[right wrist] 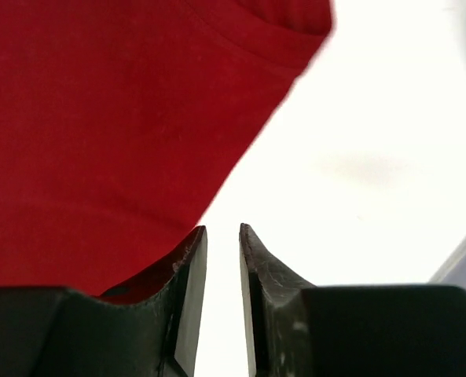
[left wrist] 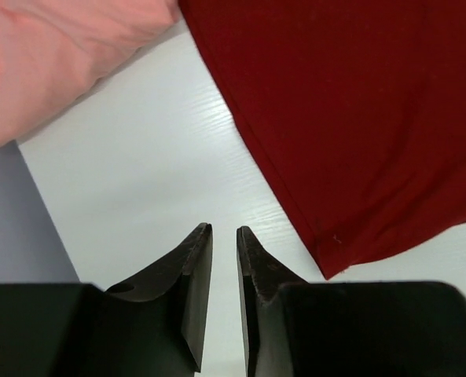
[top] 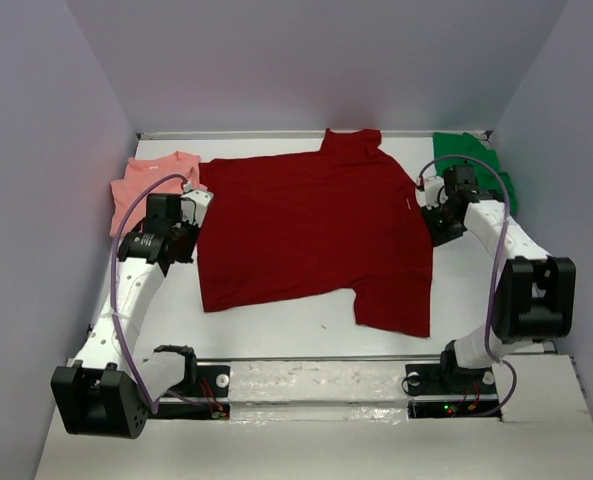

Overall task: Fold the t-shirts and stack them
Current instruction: Flatten the tshirt out

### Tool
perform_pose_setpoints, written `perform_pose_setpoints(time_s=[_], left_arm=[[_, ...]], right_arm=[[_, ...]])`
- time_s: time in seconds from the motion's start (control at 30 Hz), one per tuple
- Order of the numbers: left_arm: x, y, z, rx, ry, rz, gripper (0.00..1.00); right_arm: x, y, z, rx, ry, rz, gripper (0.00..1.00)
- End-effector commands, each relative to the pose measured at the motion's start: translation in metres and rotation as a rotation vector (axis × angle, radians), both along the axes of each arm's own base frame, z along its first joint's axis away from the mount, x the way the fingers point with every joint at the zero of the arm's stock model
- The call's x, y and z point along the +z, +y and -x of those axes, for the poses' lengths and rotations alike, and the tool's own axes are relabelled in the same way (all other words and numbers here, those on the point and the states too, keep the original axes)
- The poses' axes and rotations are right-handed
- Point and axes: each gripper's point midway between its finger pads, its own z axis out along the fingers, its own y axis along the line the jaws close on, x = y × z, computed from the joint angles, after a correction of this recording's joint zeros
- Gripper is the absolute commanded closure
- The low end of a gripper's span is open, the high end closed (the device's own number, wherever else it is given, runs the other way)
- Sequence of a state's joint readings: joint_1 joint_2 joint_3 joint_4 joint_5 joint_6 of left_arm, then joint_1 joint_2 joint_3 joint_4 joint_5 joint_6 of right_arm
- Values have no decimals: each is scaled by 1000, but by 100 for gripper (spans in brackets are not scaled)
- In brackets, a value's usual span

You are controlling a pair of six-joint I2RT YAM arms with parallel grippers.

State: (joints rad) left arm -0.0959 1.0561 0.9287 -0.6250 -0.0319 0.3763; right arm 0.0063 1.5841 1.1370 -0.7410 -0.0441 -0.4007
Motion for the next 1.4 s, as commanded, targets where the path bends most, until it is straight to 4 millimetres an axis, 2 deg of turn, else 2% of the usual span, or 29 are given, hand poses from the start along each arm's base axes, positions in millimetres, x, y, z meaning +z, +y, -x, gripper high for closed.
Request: perform_pose_setpoints(time_s=[0.0,0.13,0.27,0.37,0.4,0.53,0.6,0.7,0.8,0.93,1.03,1.07,1.2,1.37], left_arm=[[-10,-22,12,-127,57,80,69],[-21,-20,13,-128,89,69,68],[-28,-19,10,-167,114,39,68],[-40,-23,22,-260,223,33,68],[-44,-25,33,-295,272,38,68],[-48,-25,47,-404,317,-18,64],[-53,-25,59,-460,371,-56,62],[-56,-28,67,-520,389,-79,60],[-65,-32,78,-569,416,-83,56],[-87,-35,91,-622,484,-128,53],[-98,-38,97,-653,525,-134,52],[-101,-45,100,-692,538,-114,52],[-103,-51,101,-724,546,-108,51],[-113,-45,96,-723,554,-155,51]], right_arm=[[35,-5,13,-31,-89,16,70],[35,-7,30,-43,-92,24,67],[25,-7,44,-57,-55,20,66],[23,-7,47,-60,-38,19,66],[25,-7,47,-55,-38,20,66],[30,-7,41,-47,-40,25,64],[25,-7,40,-56,-15,22,64],[21,-6,38,-72,-1,14,63],[22,-6,37,-85,-4,10,63],[26,-5,36,-99,-8,2,62],[30,-10,37,-122,-11,26,62],[30,-11,38,-133,-9,30,62],[29,-12,40,-143,-2,33,62],[30,-10,43,-147,4,25,62]])
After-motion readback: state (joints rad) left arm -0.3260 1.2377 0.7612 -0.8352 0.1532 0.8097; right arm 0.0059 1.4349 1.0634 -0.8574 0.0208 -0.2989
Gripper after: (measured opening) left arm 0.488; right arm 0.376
